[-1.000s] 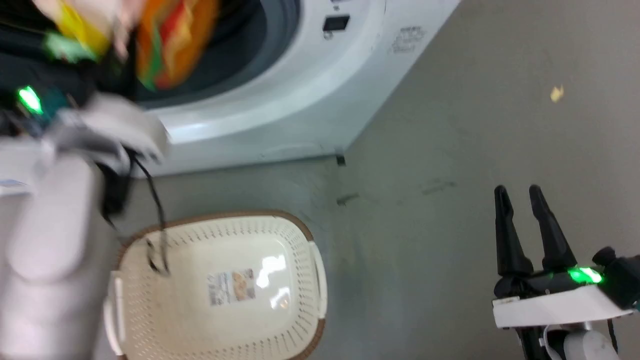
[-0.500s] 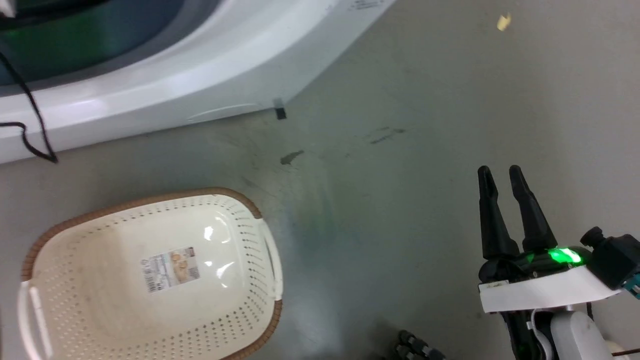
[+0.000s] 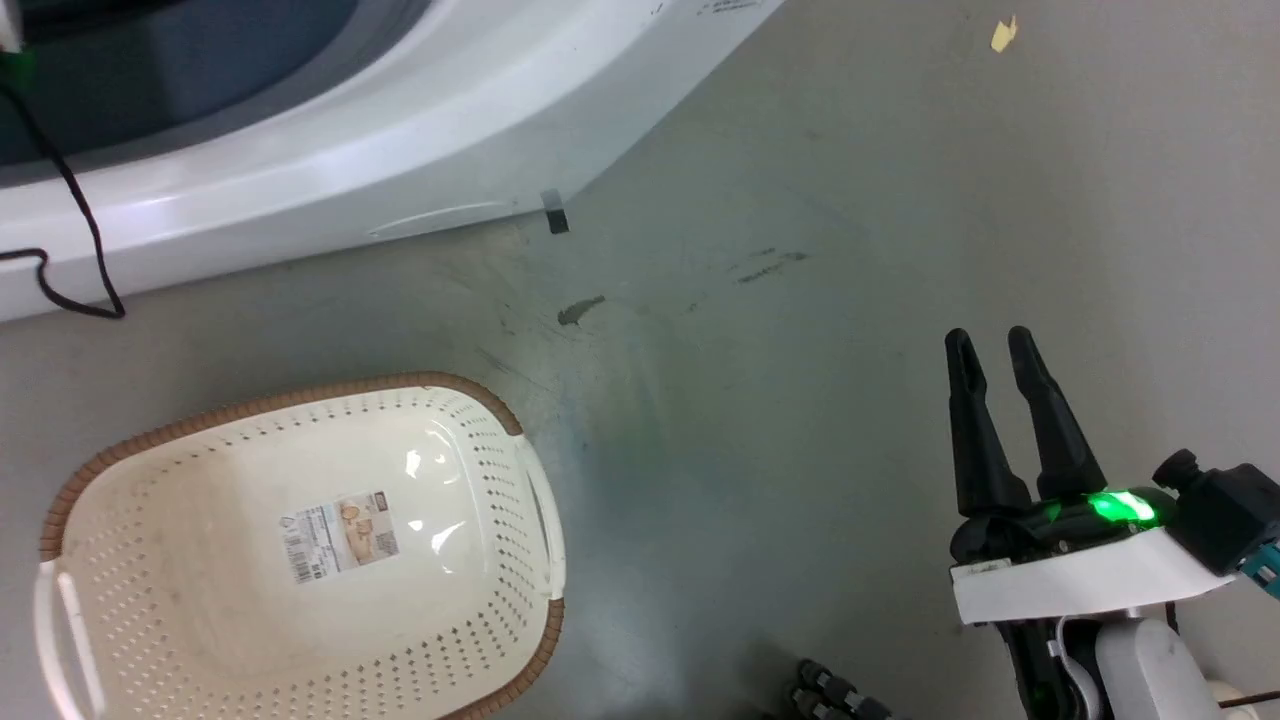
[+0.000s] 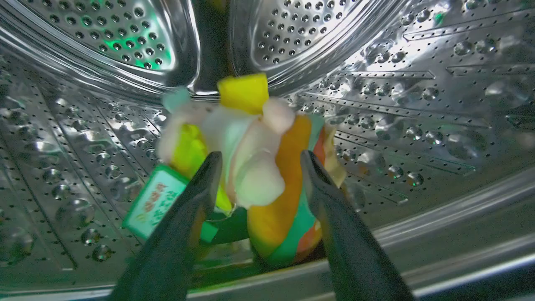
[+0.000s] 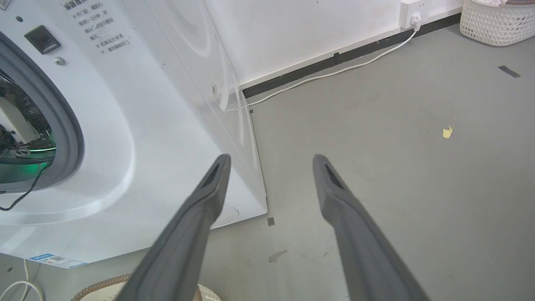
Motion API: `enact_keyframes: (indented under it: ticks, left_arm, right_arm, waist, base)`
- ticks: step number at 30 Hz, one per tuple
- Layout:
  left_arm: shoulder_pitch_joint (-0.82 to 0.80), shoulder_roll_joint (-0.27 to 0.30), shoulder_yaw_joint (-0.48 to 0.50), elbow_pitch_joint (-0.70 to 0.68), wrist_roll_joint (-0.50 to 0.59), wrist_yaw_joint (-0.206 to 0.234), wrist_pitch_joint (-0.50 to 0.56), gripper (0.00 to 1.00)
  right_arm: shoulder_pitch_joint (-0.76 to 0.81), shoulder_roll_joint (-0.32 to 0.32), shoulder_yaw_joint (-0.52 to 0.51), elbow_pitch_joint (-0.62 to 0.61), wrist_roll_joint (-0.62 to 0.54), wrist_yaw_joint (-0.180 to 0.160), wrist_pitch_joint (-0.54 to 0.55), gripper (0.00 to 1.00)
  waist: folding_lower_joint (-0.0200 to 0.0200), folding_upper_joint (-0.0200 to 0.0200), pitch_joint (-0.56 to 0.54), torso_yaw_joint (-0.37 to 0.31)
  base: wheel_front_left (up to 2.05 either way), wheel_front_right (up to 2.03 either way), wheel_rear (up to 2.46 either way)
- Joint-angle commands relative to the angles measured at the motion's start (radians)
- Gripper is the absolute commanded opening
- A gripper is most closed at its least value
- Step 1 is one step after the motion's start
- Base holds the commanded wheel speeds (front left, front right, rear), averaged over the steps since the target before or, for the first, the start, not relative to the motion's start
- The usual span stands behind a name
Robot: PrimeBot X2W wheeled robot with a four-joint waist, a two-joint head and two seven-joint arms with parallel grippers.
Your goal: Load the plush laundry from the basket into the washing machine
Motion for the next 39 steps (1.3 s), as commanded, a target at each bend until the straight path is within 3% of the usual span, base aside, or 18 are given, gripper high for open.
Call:
enact_keyframes:
  ticks: [1, 13, 17, 22, 26, 33, 39]
  left_arm:
    - [0.003, -0.012, -0.007, 0.017, 0.0, 0.004, -0.026, 1.0]
    - [0.155, -0.116, 0.001, 0.096, -0.076, -0.016, -0.209, 1.0]
    - [0.251, -0.167, -0.025, 0.07, -0.088, -0.043, -0.256, 1.0]
    - [0.404, -0.228, -0.023, -0.033, -0.122, -0.042, -0.287, 1.0]
    - [0.567, -0.273, -0.002, -0.169, -0.157, -0.022, -0.292, 1.0]
    - [0.889, -0.321, -0.008, -0.47, -0.133, 0.052, -0.293, 1.0]
    - [1.105, -0.362, -0.007, -0.621, -0.129, 0.119, -0.293, 1.0]
  right_arm:
    - [-0.004, 0.0, -0.006, 0.002, -0.01, -0.001, -0.005, 1.0]
    - [0.022, 0.0, -0.056, -0.007, -0.112, -0.001, -0.005, 1.0]
    - [0.042, 0.0, -0.079, -0.005, -0.165, -0.001, -0.005, 1.0]
    - [0.073, 0.0, -0.11, 0.001, -0.209, -0.001, -0.005, 1.0]
    - [0.108, 0.0, -0.117, 0.01, -0.24, -0.001, -0.005, 1.0]
    - [0.157, 0.0, -0.117, 0.043, -0.267, -0.001, -0.005, 1.0]
    - [0.191, 0.0, -0.111, 0.062, -0.277, -0.001, -0.005, 1.0]
  waist:
    - [-0.0001, 0.0, -0.023, 0.015]
    - [-0.0001, 0.0, -0.228, 0.112]
    - [-0.0001, 0.0, -0.312, 0.159]
    - [-0.0001, 0.0, -0.419, 0.223]
    - [-0.0001, 0.0, -0.496, 0.27]
    - [-0.0001, 0.0, -0.588, 0.327]
    - [-0.0001, 0.0, -0.635, 0.356]
  base:
    - [0.0, 0.0, 0.0]
    - [0.0, 0.0, 0.0]
    - [0.0, 0.0, 0.0]
    - [0.0, 0.0, 0.0]
    - [0.0, 0.0, 0.0]
    - [0.0, 0.0, 0.0]
    - [0.0, 0.0, 0.0]
